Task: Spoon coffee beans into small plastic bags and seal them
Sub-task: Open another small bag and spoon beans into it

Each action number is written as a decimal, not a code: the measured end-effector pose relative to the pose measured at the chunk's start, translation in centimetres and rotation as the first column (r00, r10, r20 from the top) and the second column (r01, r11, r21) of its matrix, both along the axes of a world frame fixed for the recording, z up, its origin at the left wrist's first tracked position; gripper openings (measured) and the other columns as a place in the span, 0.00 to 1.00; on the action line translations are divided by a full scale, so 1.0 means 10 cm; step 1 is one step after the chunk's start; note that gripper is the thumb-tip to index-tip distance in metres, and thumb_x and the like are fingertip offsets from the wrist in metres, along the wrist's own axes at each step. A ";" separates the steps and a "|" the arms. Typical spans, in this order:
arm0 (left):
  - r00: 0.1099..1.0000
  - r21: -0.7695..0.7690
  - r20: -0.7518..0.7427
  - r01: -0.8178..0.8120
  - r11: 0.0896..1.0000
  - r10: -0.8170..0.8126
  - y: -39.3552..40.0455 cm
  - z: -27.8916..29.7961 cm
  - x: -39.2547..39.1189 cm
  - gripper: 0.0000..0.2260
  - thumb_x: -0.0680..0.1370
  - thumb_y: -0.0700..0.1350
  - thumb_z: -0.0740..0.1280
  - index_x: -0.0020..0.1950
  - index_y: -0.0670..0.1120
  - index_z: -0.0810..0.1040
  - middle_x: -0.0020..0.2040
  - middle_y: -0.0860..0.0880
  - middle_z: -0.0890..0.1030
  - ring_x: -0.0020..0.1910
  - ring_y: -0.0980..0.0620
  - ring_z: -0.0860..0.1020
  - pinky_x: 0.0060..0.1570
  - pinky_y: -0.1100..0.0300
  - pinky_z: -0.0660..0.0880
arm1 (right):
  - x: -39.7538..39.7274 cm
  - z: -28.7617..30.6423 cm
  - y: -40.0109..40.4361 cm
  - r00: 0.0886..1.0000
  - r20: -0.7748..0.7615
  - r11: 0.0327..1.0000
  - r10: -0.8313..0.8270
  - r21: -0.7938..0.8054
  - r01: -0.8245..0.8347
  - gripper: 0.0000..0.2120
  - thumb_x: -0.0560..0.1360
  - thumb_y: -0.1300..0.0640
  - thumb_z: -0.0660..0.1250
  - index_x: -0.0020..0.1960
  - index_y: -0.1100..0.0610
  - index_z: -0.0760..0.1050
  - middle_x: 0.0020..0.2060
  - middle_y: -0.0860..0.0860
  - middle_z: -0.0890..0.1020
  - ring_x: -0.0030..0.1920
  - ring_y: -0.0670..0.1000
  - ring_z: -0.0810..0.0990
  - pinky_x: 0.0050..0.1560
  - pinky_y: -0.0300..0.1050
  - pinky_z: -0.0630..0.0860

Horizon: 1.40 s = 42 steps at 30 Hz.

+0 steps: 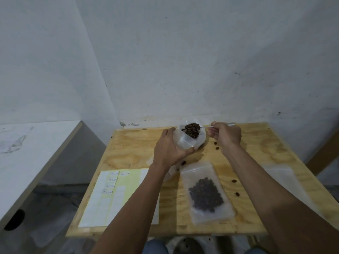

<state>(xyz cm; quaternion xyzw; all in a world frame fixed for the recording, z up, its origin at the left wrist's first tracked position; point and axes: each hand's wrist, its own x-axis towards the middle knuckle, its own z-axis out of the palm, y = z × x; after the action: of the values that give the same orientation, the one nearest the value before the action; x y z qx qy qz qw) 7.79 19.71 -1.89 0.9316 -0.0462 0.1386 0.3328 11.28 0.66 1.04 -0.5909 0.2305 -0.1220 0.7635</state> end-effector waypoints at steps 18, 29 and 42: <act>1.000 0.014 0.023 -0.022 1.000 0.022 -0.10 0.13 0.03 0.52 0.59 0.77 0.63 0.73 0.44 0.69 0.65 0.50 0.76 0.63 0.50 0.76 0.51 0.59 0.70 | -0.10 -0.02 -0.05 0.997 0.075 0.978 -0.023 -0.205 0.038 0.05 0.76 0.62 0.73 0.41 0.56 0.82 0.33 0.54 0.86 0.35 0.52 0.86 0.45 0.51 0.85; 1.000 -0.146 -0.001 0.009 0.989 -0.009 -0.28 0.19 0.26 0.46 0.64 0.70 0.76 0.73 0.43 0.71 0.68 0.47 0.77 0.65 0.48 0.75 0.62 0.53 0.74 | -0.06 -0.22 0.01 0.991 -0.087 0.937 0.100 -0.326 -0.123 0.05 0.73 0.64 0.75 0.39 0.59 0.83 0.31 0.52 0.85 0.31 0.51 0.86 0.39 0.46 0.85; 0.999 -0.077 -0.028 0.044 0.996 -0.046 -0.21 0.12 0.18 0.45 0.65 0.66 0.78 0.73 0.43 0.70 0.67 0.47 0.76 0.65 0.49 0.74 0.61 0.54 0.73 | 0.00 -0.17 -0.04 0.993 -0.119 0.999 -0.014 -0.047 0.009 0.05 0.76 0.67 0.69 0.41 0.67 0.80 0.35 0.61 0.85 0.33 0.55 0.86 0.40 0.46 0.84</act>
<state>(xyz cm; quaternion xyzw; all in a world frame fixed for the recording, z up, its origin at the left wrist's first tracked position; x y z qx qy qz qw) 9.63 17.59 -0.65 0.9189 -0.0568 0.1188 0.3719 11.26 0.23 -0.63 -0.6135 0.2762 -0.0963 0.7336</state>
